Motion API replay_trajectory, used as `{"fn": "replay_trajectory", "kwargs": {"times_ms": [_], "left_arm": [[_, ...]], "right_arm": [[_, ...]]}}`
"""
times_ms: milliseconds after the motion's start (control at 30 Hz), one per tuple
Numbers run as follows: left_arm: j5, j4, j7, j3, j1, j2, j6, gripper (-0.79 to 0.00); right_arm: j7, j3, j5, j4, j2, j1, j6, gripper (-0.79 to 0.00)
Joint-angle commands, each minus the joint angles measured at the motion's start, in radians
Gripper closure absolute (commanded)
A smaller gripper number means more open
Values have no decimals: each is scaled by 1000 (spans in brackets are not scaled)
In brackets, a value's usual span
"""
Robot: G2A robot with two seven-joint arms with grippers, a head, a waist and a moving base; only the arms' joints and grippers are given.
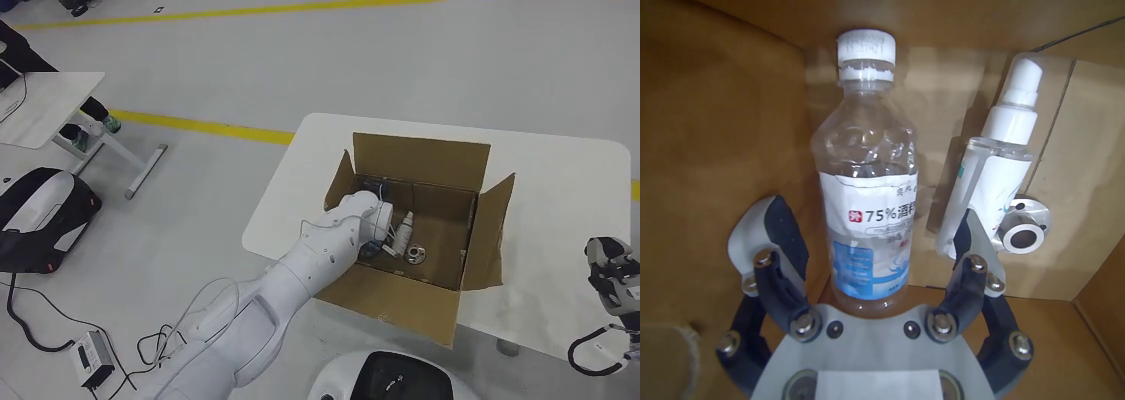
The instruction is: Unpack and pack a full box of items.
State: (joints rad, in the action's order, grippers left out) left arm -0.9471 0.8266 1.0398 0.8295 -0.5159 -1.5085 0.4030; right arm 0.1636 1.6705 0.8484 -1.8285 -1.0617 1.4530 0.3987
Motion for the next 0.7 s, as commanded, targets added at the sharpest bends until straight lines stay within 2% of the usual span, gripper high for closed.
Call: {"fn": "replay_trajectory", "kwargs": {"times_ms": [0,33,100,367,467,633,667], "left_arm": [[-14,-3,1,-2,2,-1,0,-751],[-21,-4,3,-3,3,-1,1,-674],[-40,-6,9,-7,6,-2,2,-628],[-81,-11,34,-14,1,-6,-8,-646],[-78,-17,41,-13,-2,-10,-18,-702],[-64,-38,37,-10,-4,-17,-31,-668],[-61,-44,33,-9,-4,-19,-33,-616]], "right_arm": [[0,0,0,0,0,0,0,-49],[0,0,0,0,0,0,0,-49],[0,0,0,0,0,0,0,-52],[0,0,0,0,0,0,0,-55],[0,0,0,0,0,0,0,-55],[0,0,0,0,0,0,0,-71],[0,0,0,0,0,0,0,-92]]}}
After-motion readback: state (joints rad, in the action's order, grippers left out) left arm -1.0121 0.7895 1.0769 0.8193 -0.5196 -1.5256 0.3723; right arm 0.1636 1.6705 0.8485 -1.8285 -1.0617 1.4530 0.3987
